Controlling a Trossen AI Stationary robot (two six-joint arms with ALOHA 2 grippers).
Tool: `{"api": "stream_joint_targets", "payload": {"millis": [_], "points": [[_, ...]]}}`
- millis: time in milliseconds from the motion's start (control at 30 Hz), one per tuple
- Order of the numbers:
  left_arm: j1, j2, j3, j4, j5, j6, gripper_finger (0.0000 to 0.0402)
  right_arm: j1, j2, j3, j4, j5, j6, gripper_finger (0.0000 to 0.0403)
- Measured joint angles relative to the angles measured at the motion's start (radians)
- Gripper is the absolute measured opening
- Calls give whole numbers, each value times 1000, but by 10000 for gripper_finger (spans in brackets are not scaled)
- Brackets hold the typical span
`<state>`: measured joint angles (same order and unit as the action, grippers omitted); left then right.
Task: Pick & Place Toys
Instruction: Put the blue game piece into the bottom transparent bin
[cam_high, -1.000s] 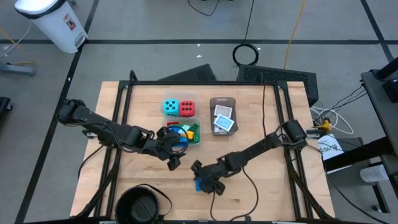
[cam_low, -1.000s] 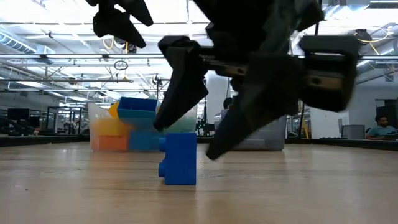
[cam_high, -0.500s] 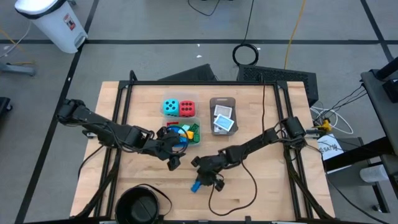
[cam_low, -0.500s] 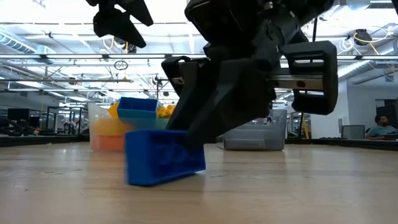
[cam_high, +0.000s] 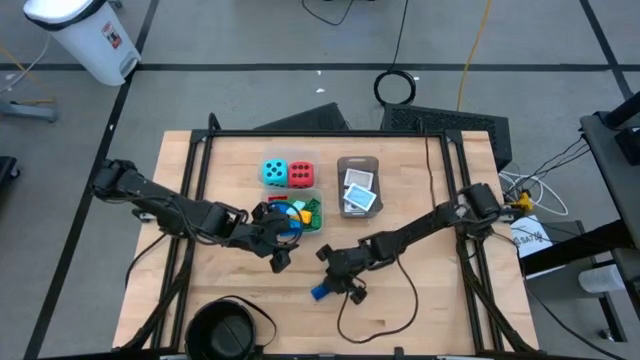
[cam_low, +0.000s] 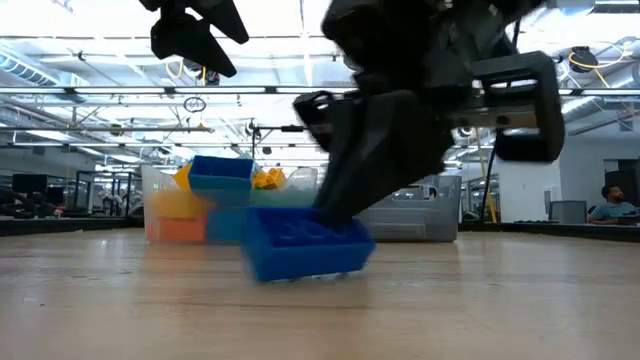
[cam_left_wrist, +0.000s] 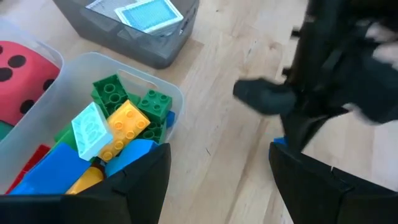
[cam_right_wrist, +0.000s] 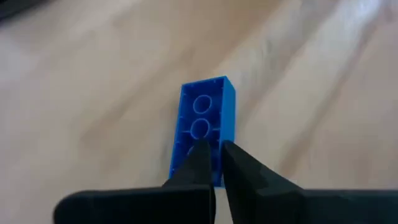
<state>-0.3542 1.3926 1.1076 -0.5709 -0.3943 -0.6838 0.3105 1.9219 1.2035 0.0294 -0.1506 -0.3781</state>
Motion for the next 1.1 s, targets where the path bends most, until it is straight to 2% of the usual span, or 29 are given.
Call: {"api": "stream_joint_targets", "payload": {"millis": [100,300,433,500,633,733,867,967,1100], "points": [[11,0,3,-3,20,2,274,-3,-75,4,-18,35,-5,2],[23,-34,57,6,57,65,274,-28,-211,3,-102,197,-77,1],[33,-77,62,-1,59,128,274,-74,-263,-4,-97,192,-19,0],[36,-90,62,-8,50,136,274,-95,-263,-33,-81,123,-20,11],[36,-98,62,-3,28,153,274,-108,-202,-133,78,-37,-7,82],[41,-98,62,-3,28,156,273,-106,-124,-187,252,-57,-2,159],[48,-98,63,-2,27,154,274,-103,-20,-197,380,-56,19,245],[54,-98,63,-2,26,150,273,-117,34,-197,414,-61,31,278],[64,-98,63,-2,27,133,274,-130,72,-195,402,-68,56,277]]}}
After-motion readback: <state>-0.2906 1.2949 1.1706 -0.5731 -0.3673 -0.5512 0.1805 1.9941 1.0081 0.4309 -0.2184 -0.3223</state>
